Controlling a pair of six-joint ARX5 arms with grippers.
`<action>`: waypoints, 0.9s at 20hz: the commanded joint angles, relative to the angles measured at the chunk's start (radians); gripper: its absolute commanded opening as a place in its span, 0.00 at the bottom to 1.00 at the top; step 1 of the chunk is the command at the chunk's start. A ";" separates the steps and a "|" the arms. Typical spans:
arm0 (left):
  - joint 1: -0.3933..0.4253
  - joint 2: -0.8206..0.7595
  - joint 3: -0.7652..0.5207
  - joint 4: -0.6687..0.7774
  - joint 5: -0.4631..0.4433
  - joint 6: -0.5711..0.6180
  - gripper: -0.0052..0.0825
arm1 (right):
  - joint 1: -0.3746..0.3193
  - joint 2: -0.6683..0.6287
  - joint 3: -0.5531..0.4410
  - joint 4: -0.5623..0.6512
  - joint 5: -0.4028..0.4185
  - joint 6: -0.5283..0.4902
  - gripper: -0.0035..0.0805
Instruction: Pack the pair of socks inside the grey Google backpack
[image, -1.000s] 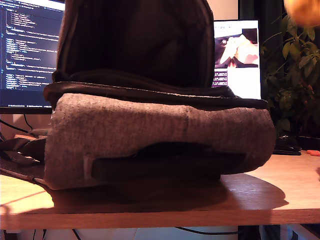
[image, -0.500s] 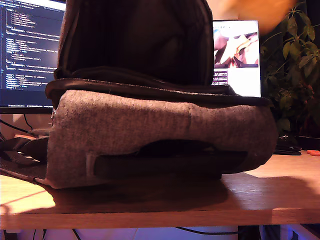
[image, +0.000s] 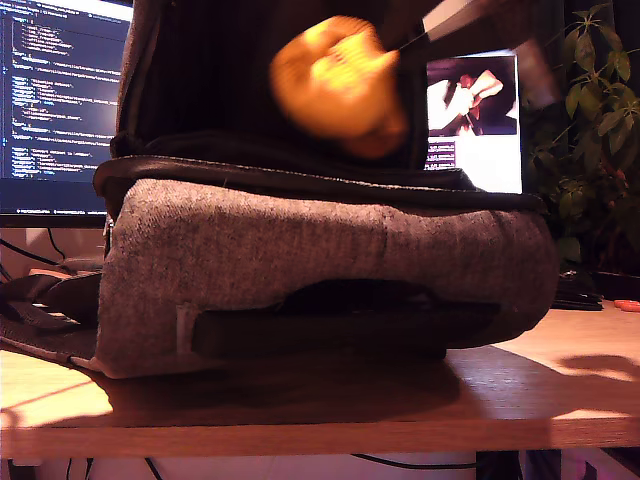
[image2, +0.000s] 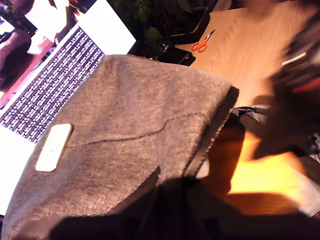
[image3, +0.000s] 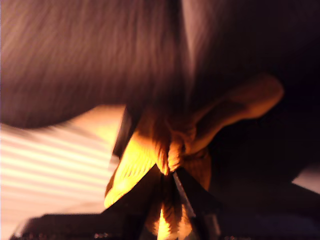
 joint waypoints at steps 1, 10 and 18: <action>-0.006 -0.012 0.049 0.047 0.016 0.003 0.03 | 0.006 0.044 -0.011 0.101 0.046 0.032 0.03; -0.004 -0.012 0.068 0.053 0.015 0.003 0.03 | 0.113 0.183 -0.011 0.399 0.363 0.090 0.05; 0.021 -0.011 0.076 0.046 0.015 0.006 0.03 | 0.131 0.175 -0.011 0.348 0.248 0.017 0.60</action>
